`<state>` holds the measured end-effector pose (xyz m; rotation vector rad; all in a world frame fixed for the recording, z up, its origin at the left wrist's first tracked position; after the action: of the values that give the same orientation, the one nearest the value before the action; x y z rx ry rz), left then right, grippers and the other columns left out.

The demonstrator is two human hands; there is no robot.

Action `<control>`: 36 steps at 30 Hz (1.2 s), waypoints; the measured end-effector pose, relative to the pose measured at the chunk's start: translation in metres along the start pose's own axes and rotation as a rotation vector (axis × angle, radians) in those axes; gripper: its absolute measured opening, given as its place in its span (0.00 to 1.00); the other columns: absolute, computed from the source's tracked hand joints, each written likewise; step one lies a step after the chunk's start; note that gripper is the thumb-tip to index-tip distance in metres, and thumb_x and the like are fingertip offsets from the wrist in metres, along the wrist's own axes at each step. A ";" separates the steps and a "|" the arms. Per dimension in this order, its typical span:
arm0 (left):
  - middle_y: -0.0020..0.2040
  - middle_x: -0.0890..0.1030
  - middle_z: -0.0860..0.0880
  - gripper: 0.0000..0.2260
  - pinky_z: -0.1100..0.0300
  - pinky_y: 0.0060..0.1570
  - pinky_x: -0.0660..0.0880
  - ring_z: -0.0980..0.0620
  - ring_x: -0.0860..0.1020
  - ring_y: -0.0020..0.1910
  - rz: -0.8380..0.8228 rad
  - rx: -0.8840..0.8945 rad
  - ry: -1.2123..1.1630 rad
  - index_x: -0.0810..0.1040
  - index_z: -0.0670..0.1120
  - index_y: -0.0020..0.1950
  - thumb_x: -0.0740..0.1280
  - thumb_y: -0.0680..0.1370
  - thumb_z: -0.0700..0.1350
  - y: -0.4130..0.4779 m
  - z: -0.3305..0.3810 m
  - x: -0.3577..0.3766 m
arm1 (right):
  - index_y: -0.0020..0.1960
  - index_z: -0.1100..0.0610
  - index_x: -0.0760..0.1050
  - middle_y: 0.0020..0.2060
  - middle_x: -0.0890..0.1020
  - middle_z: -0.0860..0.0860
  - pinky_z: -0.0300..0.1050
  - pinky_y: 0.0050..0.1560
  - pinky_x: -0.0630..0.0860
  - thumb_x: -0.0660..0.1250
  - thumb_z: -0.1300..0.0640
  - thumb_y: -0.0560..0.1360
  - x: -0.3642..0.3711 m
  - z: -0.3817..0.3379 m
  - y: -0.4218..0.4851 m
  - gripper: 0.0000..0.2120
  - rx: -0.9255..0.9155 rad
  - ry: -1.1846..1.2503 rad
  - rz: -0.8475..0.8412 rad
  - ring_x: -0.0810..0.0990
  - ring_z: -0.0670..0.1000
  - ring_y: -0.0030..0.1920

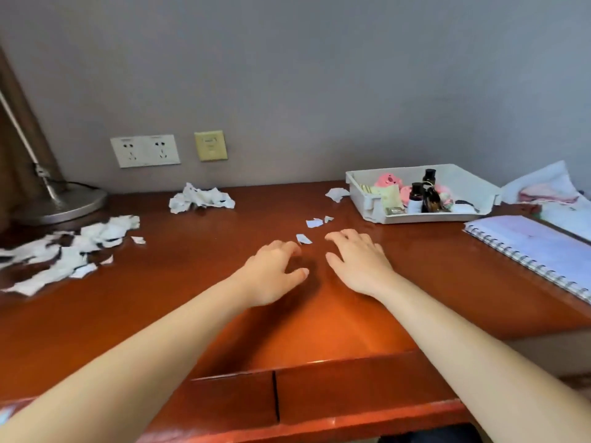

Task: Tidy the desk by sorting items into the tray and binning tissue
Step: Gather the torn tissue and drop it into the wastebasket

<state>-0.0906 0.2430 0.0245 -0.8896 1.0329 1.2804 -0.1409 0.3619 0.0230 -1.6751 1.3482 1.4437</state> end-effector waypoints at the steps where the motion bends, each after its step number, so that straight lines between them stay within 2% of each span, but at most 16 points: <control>1: 0.71 0.68 0.47 0.23 0.51 0.69 0.65 0.47 0.68 0.68 0.005 -0.045 -0.003 0.64 0.48 0.71 0.61 0.79 0.55 0.005 -0.011 0.005 | 0.74 0.49 0.60 0.73 0.63 0.51 0.54 0.70 0.60 0.52 0.48 0.81 0.008 0.001 0.009 0.22 0.021 -0.009 0.022 0.61 0.56 0.73; 5: 0.75 0.61 0.48 0.29 0.49 0.72 0.59 0.48 0.61 0.74 0.117 -0.124 0.037 0.57 0.48 0.75 0.59 0.78 0.59 0.033 -0.033 0.016 | 0.75 0.50 0.56 0.75 0.60 0.53 0.54 0.72 0.57 0.51 0.48 0.81 0.025 0.011 0.045 0.24 0.097 0.010 0.046 0.57 0.56 0.75; 9: 0.78 0.53 0.48 0.30 0.49 0.74 0.51 0.49 0.52 0.77 0.153 -0.060 0.024 0.47 0.52 0.78 0.56 0.79 0.58 0.069 -0.026 0.020 | 0.75 0.51 0.56 0.75 0.61 0.52 0.54 0.72 0.58 0.50 0.50 0.82 0.028 0.023 0.080 0.22 0.126 0.032 0.091 0.58 0.55 0.74; 12: 0.79 0.51 0.49 0.29 0.48 0.74 0.49 0.50 0.50 0.78 0.145 0.004 0.015 0.45 0.57 0.77 0.55 0.80 0.58 0.101 -0.021 0.021 | 0.75 0.50 0.59 0.74 0.63 0.51 0.52 0.71 0.60 0.49 0.51 0.82 0.028 0.027 0.110 0.21 0.095 0.105 0.126 0.60 0.54 0.74; 14: 0.79 0.51 0.49 0.28 0.48 0.74 0.48 0.49 0.50 0.78 0.132 0.013 0.004 0.46 0.58 0.77 0.54 0.80 0.58 0.123 -0.022 0.023 | 0.74 0.50 0.60 0.74 0.64 0.50 0.52 0.70 0.61 0.49 0.52 0.82 0.026 0.031 0.131 0.21 0.076 0.141 0.154 0.61 0.53 0.73; 17: 0.78 0.54 0.49 0.23 0.47 0.73 0.49 0.49 0.52 0.77 0.120 0.036 0.013 0.57 0.57 0.74 0.53 0.80 0.58 0.148 -0.022 0.024 | 0.74 0.51 0.61 0.73 0.65 0.50 0.52 0.69 0.61 0.50 0.53 0.82 0.028 0.042 0.162 0.21 0.075 0.167 0.185 0.62 0.54 0.73; 20: 0.73 0.63 0.51 0.14 0.50 0.70 0.55 0.50 0.58 0.74 0.152 0.054 -0.015 0.67 0.55 0.64 0.55 0.80 0.56 0.167 -0.031 0.020 | 0.74 0.51 0.60 0.73 0.65 0.51 0.52 0.71 0.59 0.50 0.53 0.81 0.030 0.053 0.192 0.21 0.096 0.201 0.211 0.61 0.54 0.73; 25: 0.59 0.73 0.53 0.04 0.57 0.63 0.62 0.51 0.70 0.63 0.168 0.062 -0.081 0.67 0.52 0.50 0.57 0.81 0.51 0.187 -0.052 0.009 | 0.75 0.51 0.57 0.74 0.63 0.54 0.55 0.72 0.56 0.49 0.52 0.81 0.035 0.067 0.225 0.22 0.139 0.208 0.210 0.57 0.56 0.75; 28: 0.61 0.77 0.48 0.03 0.54 0.65 0.66 0.46 0.73 0.62 0.144 0.024 -0.159 0.67 0.50 0.53 0.56 0.81 0.47 0.193 -0.067 0.007 | 0.75 0.51 0.59 0.71 0.69 0.56 0.54 0.68 0.63 0.47 0.51 0.81 0.042 0.070 0.232 0.22 0.171 0.193 0.148 0.65 0.59 0.70; 31: 0.59 0.77 0.46 0.11 0.52 0.61 0.70 0.45 0.74 0.60 0.131 -0.007 -0.160 0.65 0.51 0.63 0.55 0.81 0.45 0.194 -0.079 0.006 | 0.71 0.51 0.65 0.61 0.77 0.56 0.50 0.58 0.71 0.48 0.52 0.81 0.038 0.067 0.225 0.20 0.146 0.287 0.163 0.75 0.59 0.59; 34: 0.66 0.74 0.48 0.14 0.52 0.64 0.70 0.47 0.73 0.64 0.161 0.015 -0.187 0.66 0.51 0.67 0.55 0.82 0.44 0.191 -0.082 0.002 | 0.67 0.53 0.69 0.54 0.79 0.54 0.49 0.49 0.74 0.50 0.55 0.81 0.030 0.064 0.212 0.17 0.090 0.425 0.214 0.76 0.54 0.46; 36: 0.66 0.73 0.49 0.14 0.53 0.65 0.68 0.48 0.71 0.65 0.206 0.018 -0.147 0.67 0.50 0.67 0.55 0.82 0.46 0.186 -0.082 -0.003 | 0.67 0.55 0.69 0.53 0.77 0.53 0.46 0.50 0.72 0.50 0.58 0.81 0.026 0.063 0.205 0.17 0.063 0.433 0.249 0.75 0.53 0.49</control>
<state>-0.2840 0.1832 0.0077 -0.6770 1.0369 1.4838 -0.3557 0.3368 0.0214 -1.9033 1.8719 1.1869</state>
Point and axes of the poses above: each hand's wrist, its own y-axis towards the middle knuckle, its own x-axis out of the palm, z = x × y, the point moved 10 cm from there along y, towards the middle knuckle
